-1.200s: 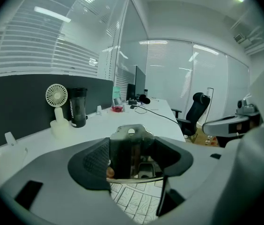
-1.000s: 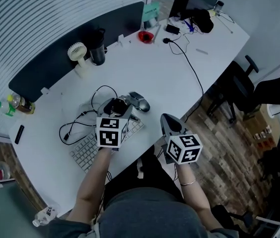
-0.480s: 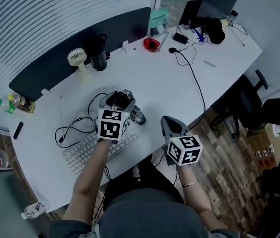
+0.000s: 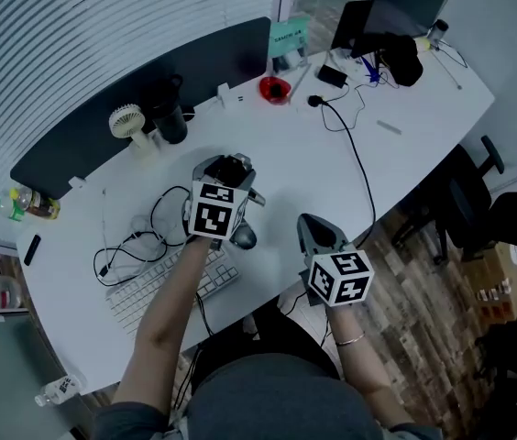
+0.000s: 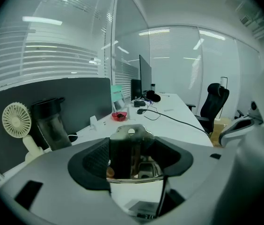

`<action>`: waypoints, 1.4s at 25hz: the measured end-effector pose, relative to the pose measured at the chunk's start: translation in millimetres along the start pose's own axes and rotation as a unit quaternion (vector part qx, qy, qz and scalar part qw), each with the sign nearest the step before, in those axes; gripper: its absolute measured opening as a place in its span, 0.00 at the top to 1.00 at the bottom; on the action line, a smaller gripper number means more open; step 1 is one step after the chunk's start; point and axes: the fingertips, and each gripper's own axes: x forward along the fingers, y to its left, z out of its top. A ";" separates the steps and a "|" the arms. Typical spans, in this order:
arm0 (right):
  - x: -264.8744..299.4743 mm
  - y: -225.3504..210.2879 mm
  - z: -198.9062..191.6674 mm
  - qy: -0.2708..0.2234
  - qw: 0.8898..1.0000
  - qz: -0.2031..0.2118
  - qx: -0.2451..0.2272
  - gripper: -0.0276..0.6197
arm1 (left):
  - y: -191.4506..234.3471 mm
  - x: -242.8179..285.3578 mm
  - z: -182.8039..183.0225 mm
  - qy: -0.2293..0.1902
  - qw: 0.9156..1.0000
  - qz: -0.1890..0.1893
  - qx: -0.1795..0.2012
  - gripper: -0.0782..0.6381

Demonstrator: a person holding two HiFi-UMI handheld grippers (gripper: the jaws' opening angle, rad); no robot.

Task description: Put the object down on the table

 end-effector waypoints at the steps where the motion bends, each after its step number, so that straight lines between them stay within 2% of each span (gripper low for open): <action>1: 1.5 -3.5 0.5 0.000 1.000 0.001 0.002 0.95 | -0.4 7.4 1.4 0.003 1.000 0.000 0.002 0.47; 15: 16.7 -30.3 -3.5 0.016 1.000 0.008 0.022 0.95 | -10.9 86.6 18.6 0.035 0.999 -0.014 0.012 0.47; 26: 15.9 -47.8 -12.8 0.025 0.999 -0.005 0.036 0.95 | -1.7 127.0 -4.6 0.066 0.998 -0.003 -0.002 0.47; 35: 15.8 -51.1 -22.4 0.032 0.998 -0.008 0.046 0.95 | -4.5 139.5 -22.9 0.098 0.995 -0.003 0.021 0.47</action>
